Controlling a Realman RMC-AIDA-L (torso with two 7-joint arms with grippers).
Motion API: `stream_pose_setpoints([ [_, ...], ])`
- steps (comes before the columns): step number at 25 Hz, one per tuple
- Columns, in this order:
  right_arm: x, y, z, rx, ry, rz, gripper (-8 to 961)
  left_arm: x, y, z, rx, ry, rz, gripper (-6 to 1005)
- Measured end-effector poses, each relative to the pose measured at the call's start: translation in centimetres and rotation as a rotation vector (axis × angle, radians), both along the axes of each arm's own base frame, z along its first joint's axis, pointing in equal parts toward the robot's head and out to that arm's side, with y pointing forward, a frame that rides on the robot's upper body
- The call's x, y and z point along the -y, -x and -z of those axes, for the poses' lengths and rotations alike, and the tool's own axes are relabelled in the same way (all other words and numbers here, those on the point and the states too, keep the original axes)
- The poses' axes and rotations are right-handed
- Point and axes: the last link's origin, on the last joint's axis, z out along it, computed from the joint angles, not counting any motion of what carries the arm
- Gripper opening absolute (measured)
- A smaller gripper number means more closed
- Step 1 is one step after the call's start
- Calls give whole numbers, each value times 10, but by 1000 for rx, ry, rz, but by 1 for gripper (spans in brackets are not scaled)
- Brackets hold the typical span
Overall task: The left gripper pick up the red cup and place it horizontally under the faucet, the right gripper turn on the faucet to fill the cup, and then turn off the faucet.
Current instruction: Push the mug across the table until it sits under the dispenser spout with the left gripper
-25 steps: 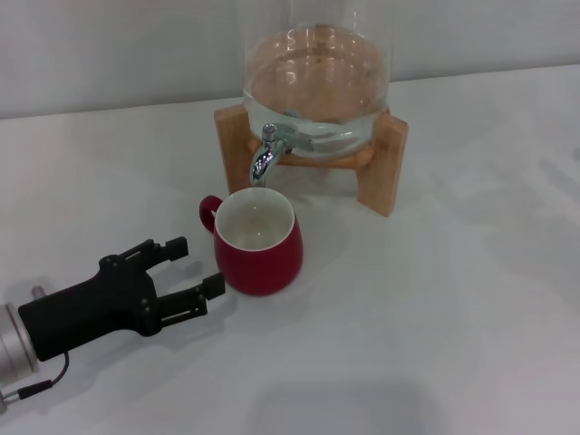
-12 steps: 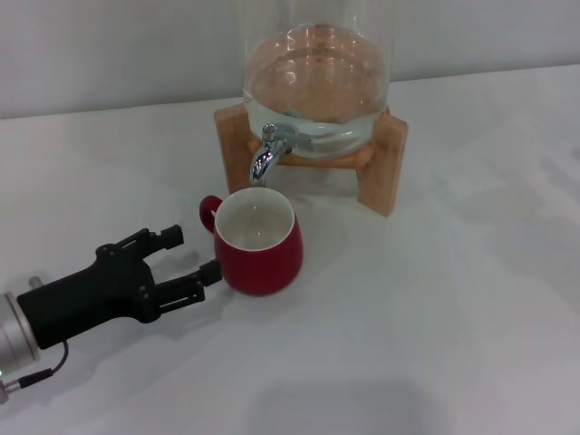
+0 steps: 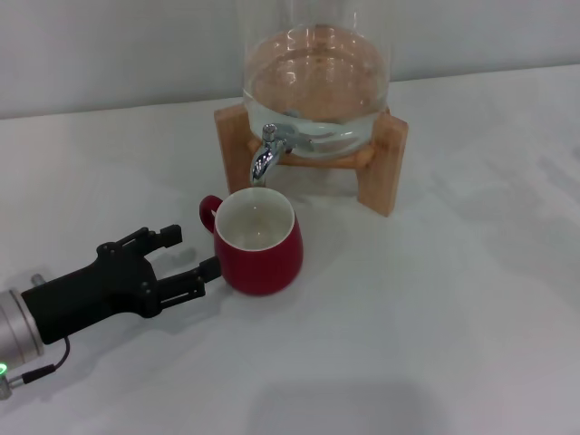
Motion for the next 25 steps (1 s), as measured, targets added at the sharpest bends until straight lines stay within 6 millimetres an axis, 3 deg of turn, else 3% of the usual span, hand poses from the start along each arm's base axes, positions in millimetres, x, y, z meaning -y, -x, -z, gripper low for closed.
stream_pose_setpoints([
  [25,3,0,3,-5,5,-1,766,-15,-3,-2,-26,-43,-17,883],
])
